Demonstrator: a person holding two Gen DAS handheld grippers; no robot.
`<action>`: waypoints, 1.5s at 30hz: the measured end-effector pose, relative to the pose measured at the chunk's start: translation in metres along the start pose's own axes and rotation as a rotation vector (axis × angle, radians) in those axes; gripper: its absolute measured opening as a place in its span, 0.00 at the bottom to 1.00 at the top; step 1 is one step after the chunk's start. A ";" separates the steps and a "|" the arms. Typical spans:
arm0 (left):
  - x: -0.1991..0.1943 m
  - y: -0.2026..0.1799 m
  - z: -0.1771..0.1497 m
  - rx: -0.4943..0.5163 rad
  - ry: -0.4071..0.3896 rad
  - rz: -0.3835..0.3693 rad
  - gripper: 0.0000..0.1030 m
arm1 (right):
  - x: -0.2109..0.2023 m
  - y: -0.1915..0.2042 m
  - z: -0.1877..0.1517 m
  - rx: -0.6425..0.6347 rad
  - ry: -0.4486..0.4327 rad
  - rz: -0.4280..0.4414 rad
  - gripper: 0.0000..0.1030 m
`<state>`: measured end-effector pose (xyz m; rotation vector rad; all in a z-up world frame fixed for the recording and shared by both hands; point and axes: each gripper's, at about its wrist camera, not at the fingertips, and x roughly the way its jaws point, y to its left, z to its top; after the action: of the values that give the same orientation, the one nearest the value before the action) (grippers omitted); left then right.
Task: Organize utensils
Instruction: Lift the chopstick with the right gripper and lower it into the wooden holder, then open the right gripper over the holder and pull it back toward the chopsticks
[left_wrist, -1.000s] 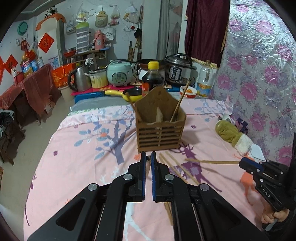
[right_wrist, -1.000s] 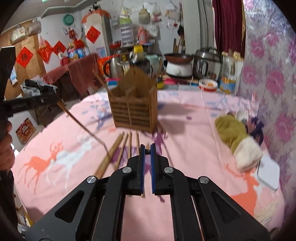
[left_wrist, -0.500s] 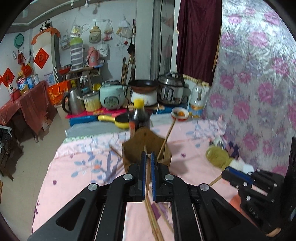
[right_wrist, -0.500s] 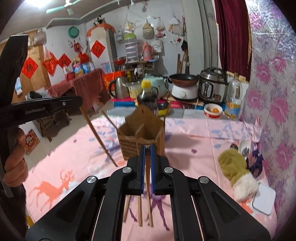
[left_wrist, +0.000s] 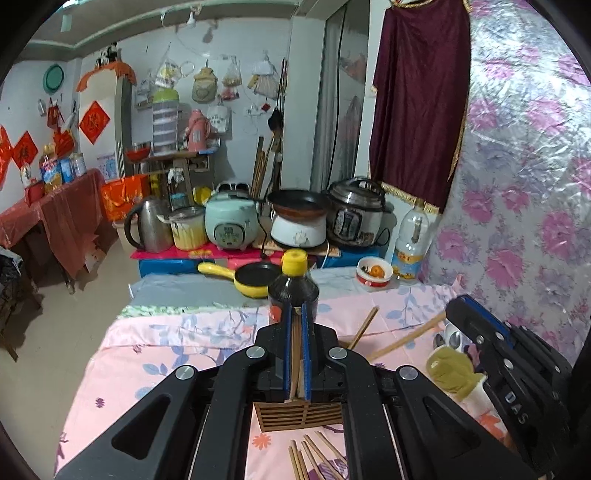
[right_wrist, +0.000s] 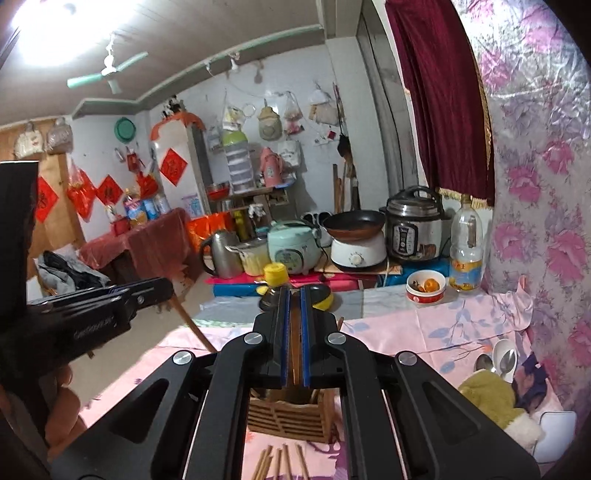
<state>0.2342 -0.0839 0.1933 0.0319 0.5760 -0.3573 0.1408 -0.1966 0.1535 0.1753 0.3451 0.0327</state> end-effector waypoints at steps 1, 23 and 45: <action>0.013 0.005 -0.006 -0.009 0.023 -0.004 0.06 | 0.014 0.000 -0.008 -0.010 0.031 -0.005 0.07; -0.027 0.047 -0.132 -0.132 0.029 0.179 0.94 | -0.052 -0.045 -0.059 0.184 0.039 -0.030 0.94; -0.062 0.016 -0.226 0.050 -0.107 0.250 0.94 | -0.054 -0.024 -0.180 -0.121 0.213 -0.129 0.94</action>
<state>0.0726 -0.0202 0.0359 0.1313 0.4509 -0.1292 0.0288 -0.1935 0.0008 0.0291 0.5648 -0.0559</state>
